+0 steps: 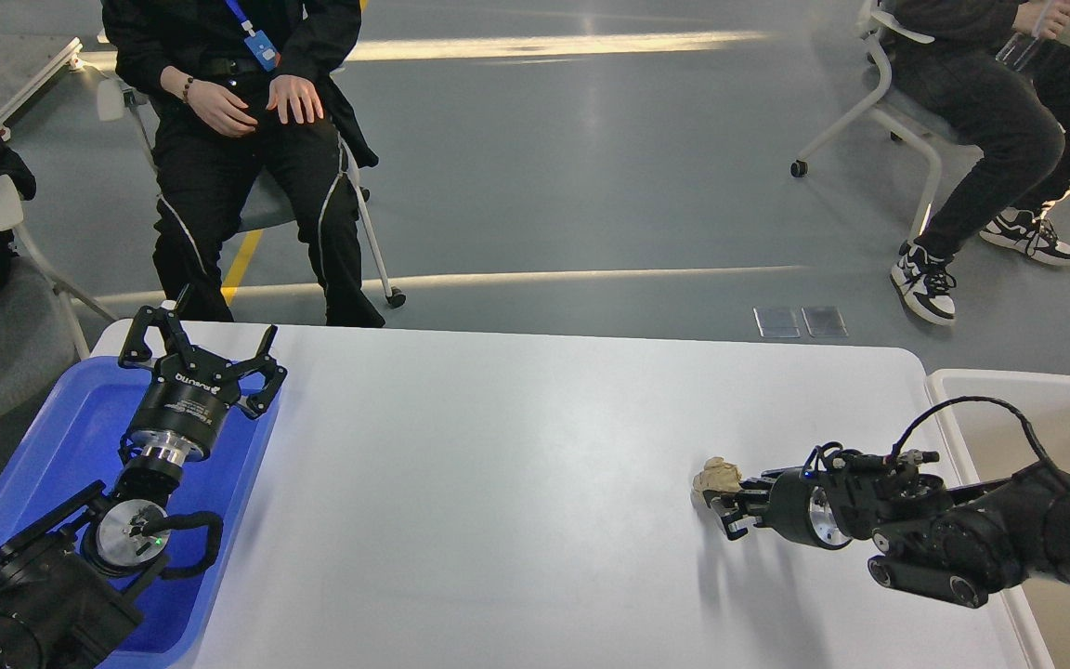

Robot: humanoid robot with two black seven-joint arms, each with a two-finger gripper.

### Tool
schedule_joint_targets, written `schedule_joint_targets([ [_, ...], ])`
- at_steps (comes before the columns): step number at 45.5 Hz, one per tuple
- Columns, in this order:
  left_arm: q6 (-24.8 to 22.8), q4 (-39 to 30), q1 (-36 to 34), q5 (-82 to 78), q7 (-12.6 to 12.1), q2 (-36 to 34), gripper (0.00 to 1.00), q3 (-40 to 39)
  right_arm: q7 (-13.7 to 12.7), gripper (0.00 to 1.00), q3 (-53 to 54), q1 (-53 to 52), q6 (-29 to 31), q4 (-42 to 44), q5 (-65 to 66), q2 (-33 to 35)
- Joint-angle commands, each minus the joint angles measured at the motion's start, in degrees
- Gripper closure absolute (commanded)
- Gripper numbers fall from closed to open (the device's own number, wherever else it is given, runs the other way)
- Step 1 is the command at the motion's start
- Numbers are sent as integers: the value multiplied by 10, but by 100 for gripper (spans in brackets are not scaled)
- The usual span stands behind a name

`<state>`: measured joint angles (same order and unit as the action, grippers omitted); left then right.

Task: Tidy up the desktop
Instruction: 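Lift the scrap and carry it with the right gripper toward the white bin, then move the right gripper over the white bin and release the scrap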

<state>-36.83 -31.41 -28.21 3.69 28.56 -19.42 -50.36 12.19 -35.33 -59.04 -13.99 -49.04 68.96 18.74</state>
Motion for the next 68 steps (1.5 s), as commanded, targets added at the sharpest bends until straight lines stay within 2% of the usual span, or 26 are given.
schedule_joint_targets([
  [1,0,0,0,0,0,0,0,0,-2,100,2,-56,34,-47,-25,42],
  [11,0,-1,0,0,0,0,0,0,-5,100,1,-163,92,-150,-32,121],
  [17,0,-1,0,0,0,0,0,0,-7,100,1,-204,127,-177,-33,149],
  [30,0,-1,0,0,0,0,0,0,-8,100,1,-257,159,-221,-33,189],
  [39,0,-1,0,0,0,0,0,0,-8,100,1,-313,199,-288,-31,252],
  [47,0,-1,0,0,0,0,0,0,-8,100,1,-356,233,-300,-30,291],
  [57,0,-1,0,0,0,0,0,0,-8,100,9,-344,223,-296,-33,324],
  [68,1,-1,0,0,0,0,0,0,-4,100,95,-242,187,-296,-52,449],
])
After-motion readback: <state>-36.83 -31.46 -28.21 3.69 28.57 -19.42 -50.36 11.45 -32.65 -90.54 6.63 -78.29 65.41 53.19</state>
